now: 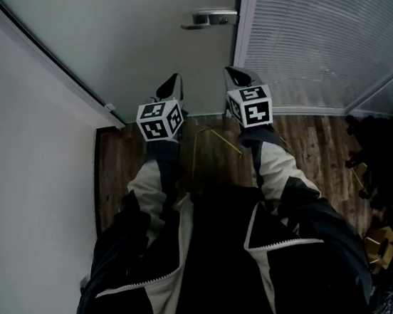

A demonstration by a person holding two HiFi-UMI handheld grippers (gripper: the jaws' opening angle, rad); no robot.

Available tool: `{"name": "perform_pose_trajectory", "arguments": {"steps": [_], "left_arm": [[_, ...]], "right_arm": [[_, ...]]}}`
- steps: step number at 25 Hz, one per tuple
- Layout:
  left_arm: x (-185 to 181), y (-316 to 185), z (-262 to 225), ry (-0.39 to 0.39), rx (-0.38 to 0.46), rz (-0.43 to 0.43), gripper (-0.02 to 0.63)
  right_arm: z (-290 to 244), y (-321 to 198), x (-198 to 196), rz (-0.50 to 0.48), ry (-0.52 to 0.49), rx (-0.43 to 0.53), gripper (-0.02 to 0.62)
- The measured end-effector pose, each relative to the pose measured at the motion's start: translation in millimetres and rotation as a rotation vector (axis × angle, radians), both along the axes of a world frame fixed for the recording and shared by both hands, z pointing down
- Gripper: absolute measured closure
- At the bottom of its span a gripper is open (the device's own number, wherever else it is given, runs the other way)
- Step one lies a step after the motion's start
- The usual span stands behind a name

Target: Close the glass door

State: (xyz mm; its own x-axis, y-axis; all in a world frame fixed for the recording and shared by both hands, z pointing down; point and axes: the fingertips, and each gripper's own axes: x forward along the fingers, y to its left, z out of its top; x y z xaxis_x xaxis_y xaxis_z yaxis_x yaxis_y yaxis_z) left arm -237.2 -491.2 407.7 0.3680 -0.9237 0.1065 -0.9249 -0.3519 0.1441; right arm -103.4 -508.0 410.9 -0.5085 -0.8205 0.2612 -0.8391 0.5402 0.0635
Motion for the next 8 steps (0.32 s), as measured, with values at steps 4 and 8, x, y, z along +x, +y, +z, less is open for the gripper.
{"name": "perform_pose_trajectory", "arguments": {"steps": [4, 8], "left_arm": [[-0.8, -2.7, -0.2, 0.001, -0.004, -0.001, 0.601], [-0.6, -3.9, -1.6, 0.001, -0.004, 0.001, 0.601]], "right_arm": [[0.4, -3.0, -3.8, -0.007, -0.002, -0.003, 0.595], [-2.4, -3.4, -5.8, -0.014, 0.005, -0.001, 0.594]]}}
